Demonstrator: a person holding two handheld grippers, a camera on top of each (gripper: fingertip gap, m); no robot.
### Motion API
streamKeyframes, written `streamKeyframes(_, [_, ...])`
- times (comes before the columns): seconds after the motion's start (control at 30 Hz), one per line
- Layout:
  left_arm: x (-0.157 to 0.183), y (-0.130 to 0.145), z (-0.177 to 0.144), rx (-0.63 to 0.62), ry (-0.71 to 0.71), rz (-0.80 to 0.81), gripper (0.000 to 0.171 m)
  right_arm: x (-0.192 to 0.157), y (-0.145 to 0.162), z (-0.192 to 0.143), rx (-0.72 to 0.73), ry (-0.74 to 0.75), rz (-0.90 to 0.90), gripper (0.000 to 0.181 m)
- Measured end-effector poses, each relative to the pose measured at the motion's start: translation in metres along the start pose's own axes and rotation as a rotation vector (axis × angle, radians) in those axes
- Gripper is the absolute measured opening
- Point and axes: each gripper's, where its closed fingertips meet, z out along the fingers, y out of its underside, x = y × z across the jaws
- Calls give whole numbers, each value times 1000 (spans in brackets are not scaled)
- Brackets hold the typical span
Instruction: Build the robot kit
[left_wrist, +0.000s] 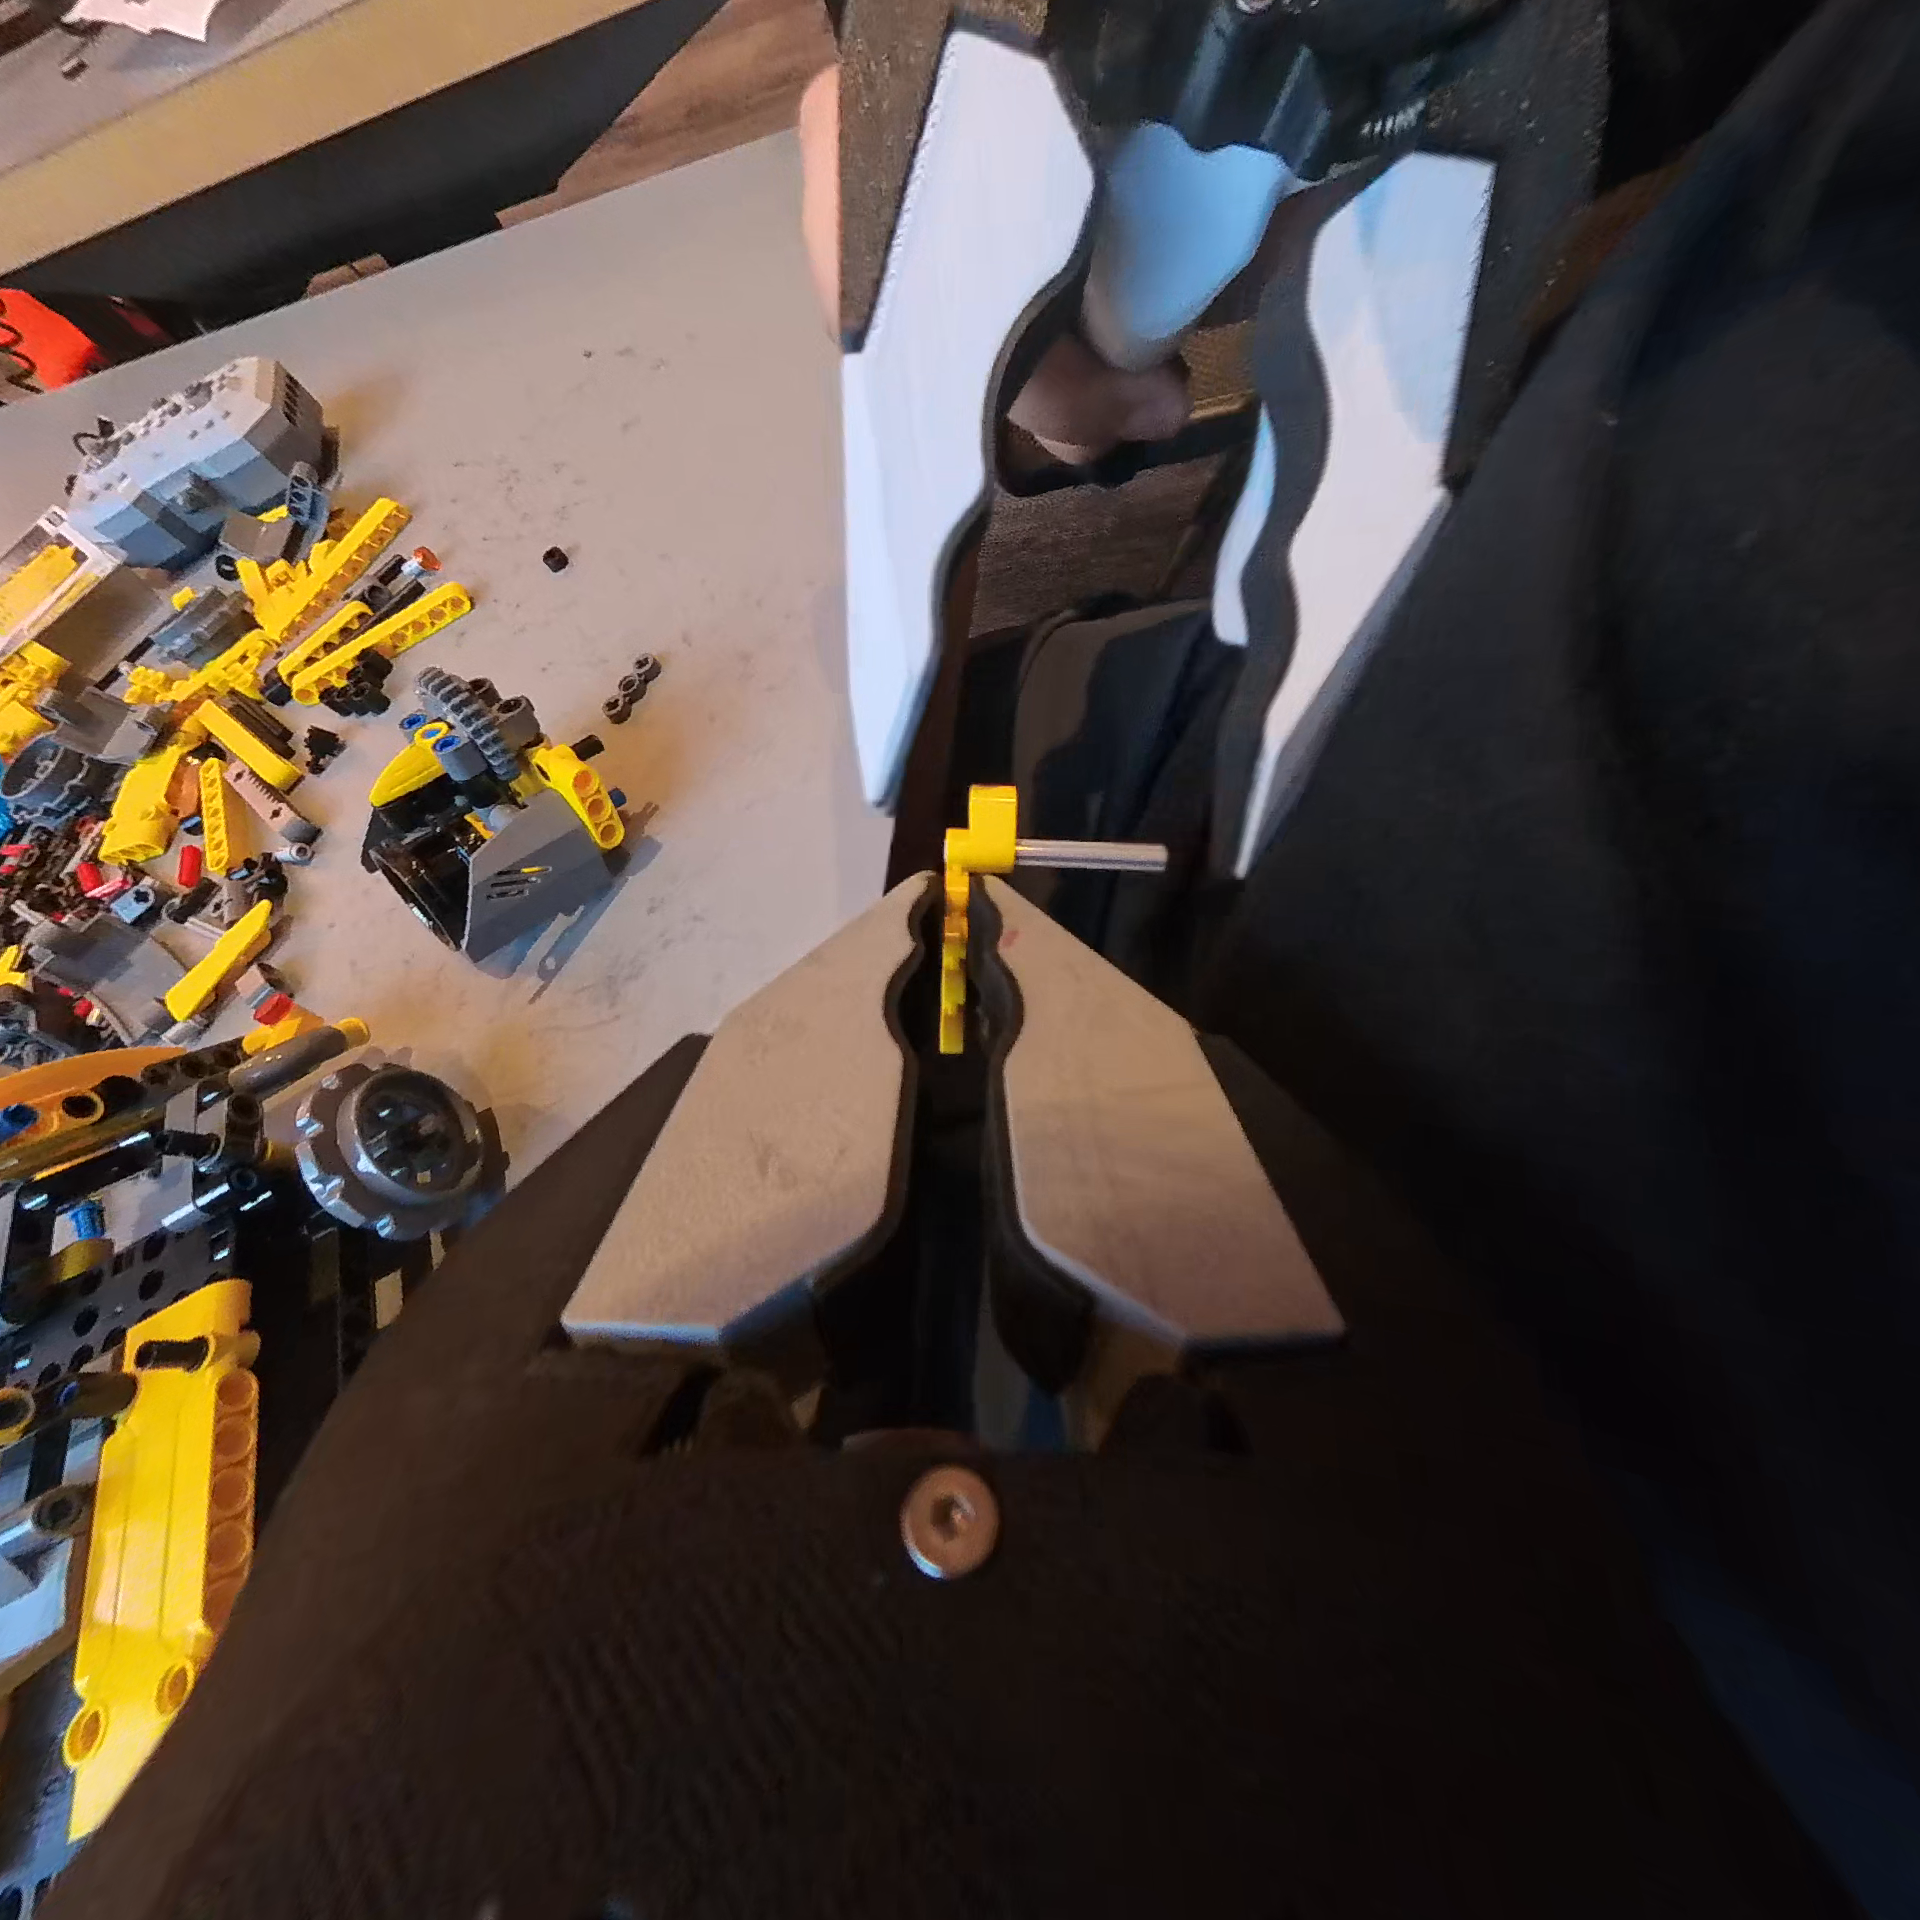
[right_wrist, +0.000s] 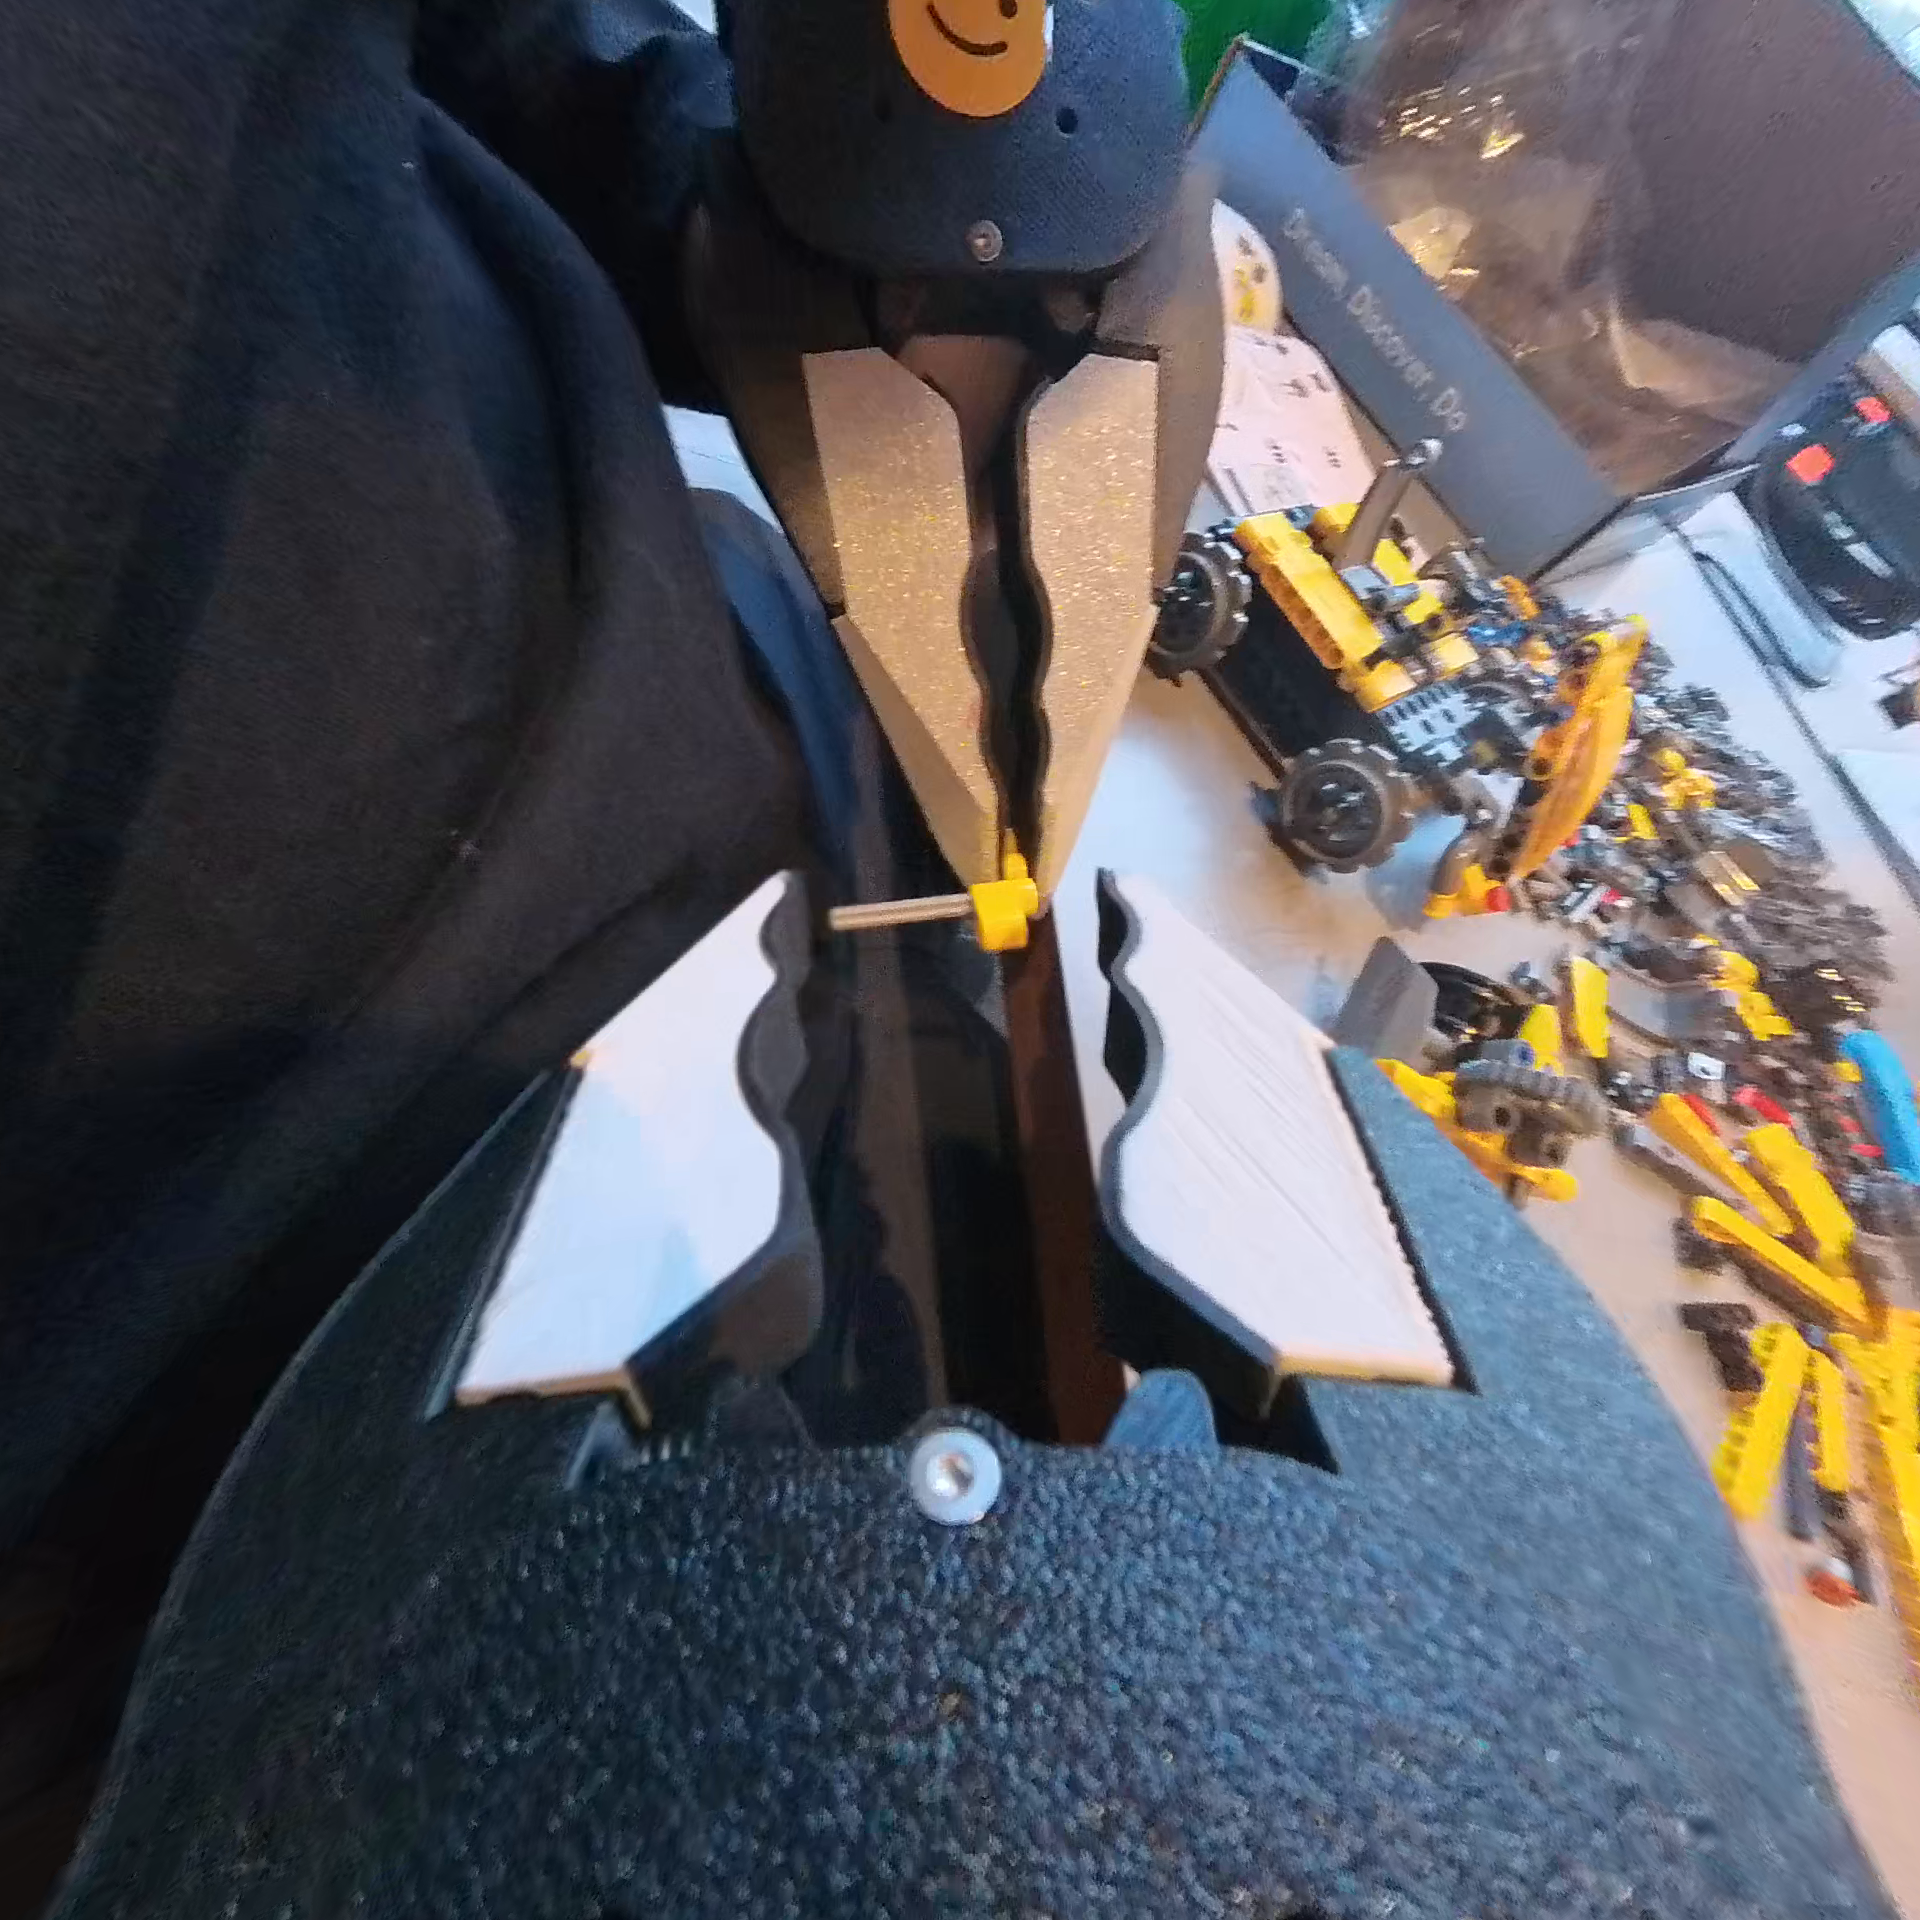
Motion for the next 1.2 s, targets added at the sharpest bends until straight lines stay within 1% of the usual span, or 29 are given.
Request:
streamKeyframes(0.1, [-1, -2, -3, 20, 8, 4, 1, -2, 1, -3, 0, -38, 11, 55])
streamKeyframes(0.23, [6, -9, -6, 59, 44, 27, 1, -6, 0, -4, -1, -77, -38, 41])
streamKeyframes(0.33, [12, -11, -8, 86, 59, 77, 1, -10, -4, -8, 20, -129, -19, 39])
streamKeyframes(0.37, [16, -10, -8, 89, 81, 77, 1, -10, -5, -9, 27, -134, -7, 33])
streamKeyframes(0.5, [19, -9, -6, 89, 95, 83, 1, -6, -6, -14, 30, -122, -7, 19])
streamKeyframes(0.67, [23, -12, -8, 90, 98, 76, 1, -9, 0, -9, -21, -106, -37, 14])
streamKeyframes(0.7, [24, -12, -8, 86, 97, 77, 1, -12, 0, -8, -20, -112, -42, 10])
streamKeyframes(1.2, [28, -12, -6, 76, 97, 88, 1, -14, -1, -10, -33, -107, -60, 11])
